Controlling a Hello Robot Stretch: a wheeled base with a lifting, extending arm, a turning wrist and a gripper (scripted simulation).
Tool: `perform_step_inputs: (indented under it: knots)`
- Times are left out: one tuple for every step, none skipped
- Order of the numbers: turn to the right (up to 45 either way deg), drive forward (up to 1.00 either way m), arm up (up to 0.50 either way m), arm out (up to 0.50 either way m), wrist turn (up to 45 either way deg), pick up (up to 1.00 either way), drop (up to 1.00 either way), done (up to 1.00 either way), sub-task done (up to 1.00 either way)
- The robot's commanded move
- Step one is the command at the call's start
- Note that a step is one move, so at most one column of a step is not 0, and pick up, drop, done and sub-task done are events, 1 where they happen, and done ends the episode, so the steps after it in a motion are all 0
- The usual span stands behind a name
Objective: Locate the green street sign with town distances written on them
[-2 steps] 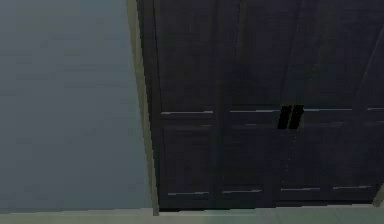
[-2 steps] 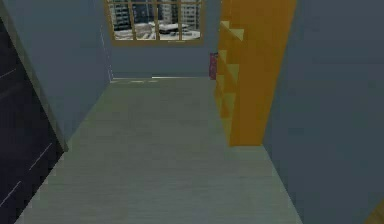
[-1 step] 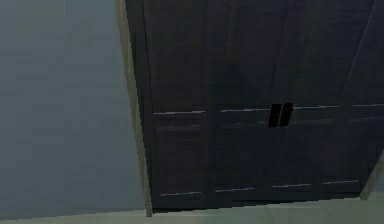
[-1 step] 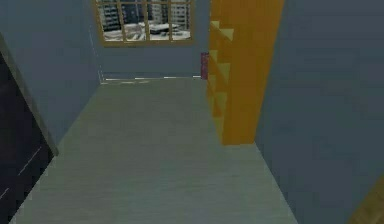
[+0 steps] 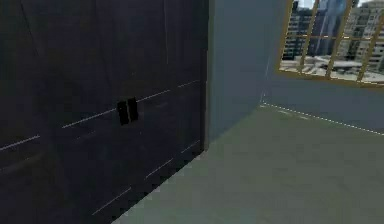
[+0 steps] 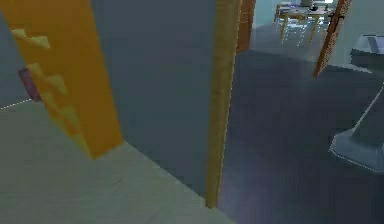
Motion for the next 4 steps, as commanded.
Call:
perform_step_inputs:
  knots:
    - [39.0,0.0,0.0,0.0,0.0,0.0,0.0,0.0,0.0]
    - [0.0,0.15,0.0,0.0,0.0,0.0,0.0,0.0,0.0]
    - [-42.0,0.0,0.0,0.0,0.0,0.0,0.0,0.0,0.0]
    - [0.0,0.2,0.0,0.0,0.0,0.0,0.0,0.0,0.0]
